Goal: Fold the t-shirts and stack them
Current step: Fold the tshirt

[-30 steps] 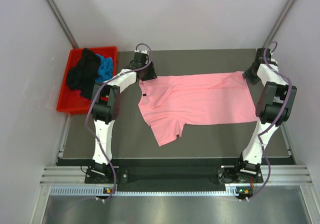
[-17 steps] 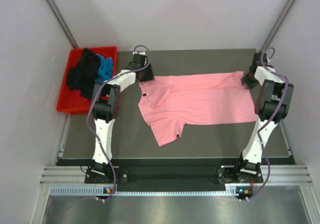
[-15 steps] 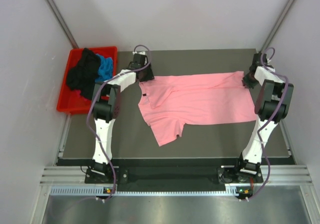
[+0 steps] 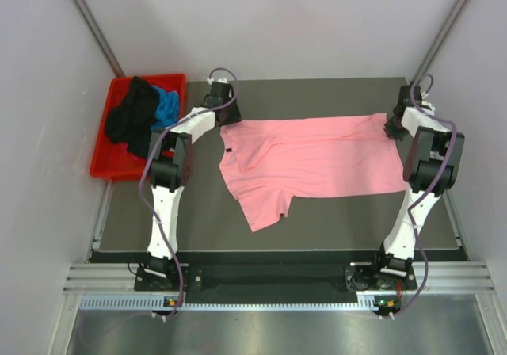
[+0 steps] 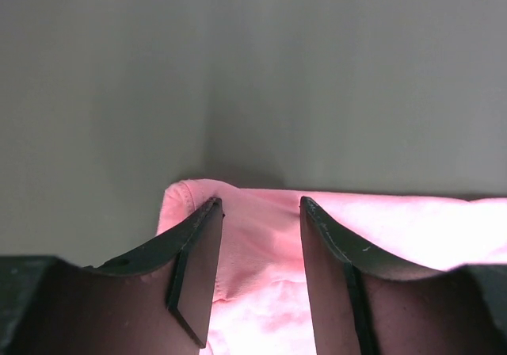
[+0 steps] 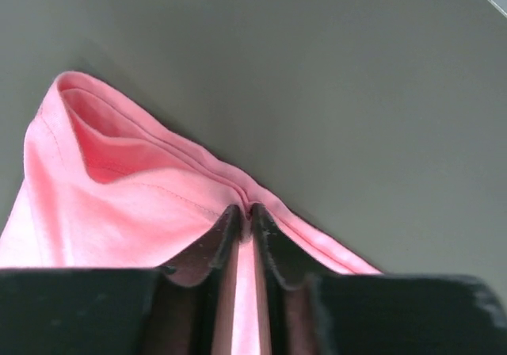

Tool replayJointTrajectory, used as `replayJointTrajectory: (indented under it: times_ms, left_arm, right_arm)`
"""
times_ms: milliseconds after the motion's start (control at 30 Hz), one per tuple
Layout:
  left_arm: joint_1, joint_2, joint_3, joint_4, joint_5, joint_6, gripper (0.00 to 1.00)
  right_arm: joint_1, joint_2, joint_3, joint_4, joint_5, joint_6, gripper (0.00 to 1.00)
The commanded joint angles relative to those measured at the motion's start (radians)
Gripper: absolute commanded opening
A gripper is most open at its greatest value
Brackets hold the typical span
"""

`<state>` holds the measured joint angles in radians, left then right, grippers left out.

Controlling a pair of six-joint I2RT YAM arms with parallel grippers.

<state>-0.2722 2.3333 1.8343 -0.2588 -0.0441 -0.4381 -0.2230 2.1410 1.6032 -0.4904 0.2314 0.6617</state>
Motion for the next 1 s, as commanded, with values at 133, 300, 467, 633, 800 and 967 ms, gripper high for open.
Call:
replayJointTrajectory:
  times_ms: [133,300,467,633,800,967]
  left_arm:
    - [0.018,-0.009,0.046,-0.074,0.082,0.035,0.51]
    - [0.018,-0.034,0.098,-0.151,0.053,0.093,0.52]
    - [0.018,-0.043,0.103,-0.172,-0.022,0.151,0.52]
    - [0.018,-0.029,0.100,-0.155,0.016,0.153,0.52]
    - [0.018,-0.005,0.108,-0.151,-0.010,0.162,0.52]
    - [0.019,0.017,0.112,-0.146,-0.037,0.157,0.52]
  right_arm:
    - [0.004,-0.055,0.052,0.001,-0.036,-0.100,0.28]
    - [0.010,-0.063,0.063,0.093,-0.226,-0.235,0.38]
    - [0.013,0.006,0.144,0.102,-0.362,-0.336,0.41]
    - [0.011,0.071,0.202,0.102,-0.396,-0.333,0.39]
    - [0.011,0.126,0.285,0.073,-0.368,-0.324,0.39]
    - [0.007,0.197,0.369,0.036,-0.331,-0.309,0.35]
